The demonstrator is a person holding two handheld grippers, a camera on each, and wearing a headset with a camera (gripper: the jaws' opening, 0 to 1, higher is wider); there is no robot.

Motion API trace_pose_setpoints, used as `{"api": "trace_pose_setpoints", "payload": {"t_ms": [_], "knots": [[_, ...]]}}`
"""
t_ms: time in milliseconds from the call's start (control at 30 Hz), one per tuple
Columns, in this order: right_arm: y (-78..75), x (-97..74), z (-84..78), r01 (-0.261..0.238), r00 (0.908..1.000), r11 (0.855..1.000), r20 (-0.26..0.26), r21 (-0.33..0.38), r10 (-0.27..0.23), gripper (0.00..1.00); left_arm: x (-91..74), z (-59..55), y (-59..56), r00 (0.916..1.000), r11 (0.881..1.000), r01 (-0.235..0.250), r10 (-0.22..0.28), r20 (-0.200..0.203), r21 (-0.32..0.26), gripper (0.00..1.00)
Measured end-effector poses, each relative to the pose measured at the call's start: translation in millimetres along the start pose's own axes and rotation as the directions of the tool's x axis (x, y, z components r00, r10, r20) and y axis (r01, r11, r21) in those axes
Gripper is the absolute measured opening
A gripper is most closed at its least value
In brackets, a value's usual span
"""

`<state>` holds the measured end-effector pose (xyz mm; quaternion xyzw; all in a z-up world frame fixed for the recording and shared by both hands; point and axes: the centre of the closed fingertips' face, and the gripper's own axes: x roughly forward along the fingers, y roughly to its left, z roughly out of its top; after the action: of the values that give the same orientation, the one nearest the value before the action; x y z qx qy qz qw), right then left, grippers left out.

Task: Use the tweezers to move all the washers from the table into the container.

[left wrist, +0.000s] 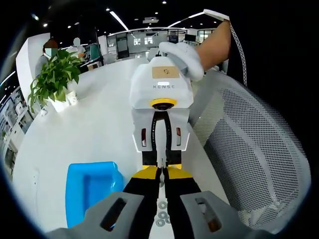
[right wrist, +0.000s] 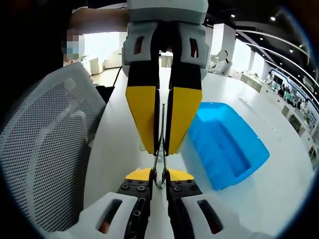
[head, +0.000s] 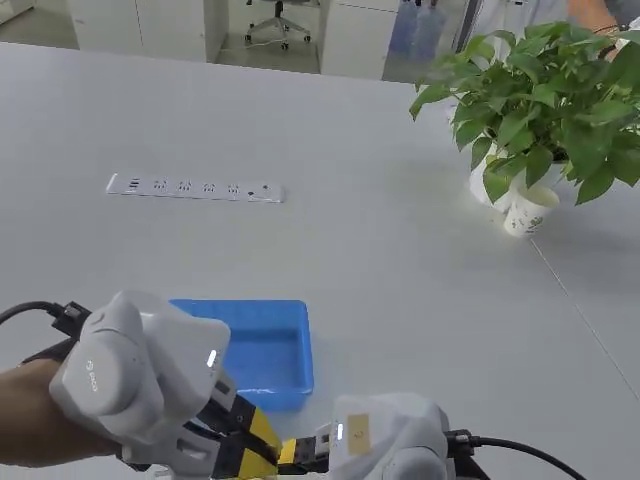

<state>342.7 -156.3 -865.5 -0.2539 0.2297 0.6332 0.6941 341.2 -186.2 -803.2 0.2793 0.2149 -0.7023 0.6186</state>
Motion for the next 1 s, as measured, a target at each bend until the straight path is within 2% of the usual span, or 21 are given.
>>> {"api": "trace_pose_setpoints", "payload": {"t_ms": [667,1000], "knots": [[0.1,1.0,-1.0,0.004,1.0000,1.000,-0.006,0.026,-0.004,0.11,-0.4,-0.8,-0.7,0.9998,1.000,0.016,-0.016,-0.012,0.010,0.07],[-0.4,1.1,-4.2,0.012,0.9996,1.000,-0.024,0.013,-0.012,0.10,1.4,0.4,1.1,0.9998,1.000,0.013,-0.013,-0.016,0.013,0.07]]}}
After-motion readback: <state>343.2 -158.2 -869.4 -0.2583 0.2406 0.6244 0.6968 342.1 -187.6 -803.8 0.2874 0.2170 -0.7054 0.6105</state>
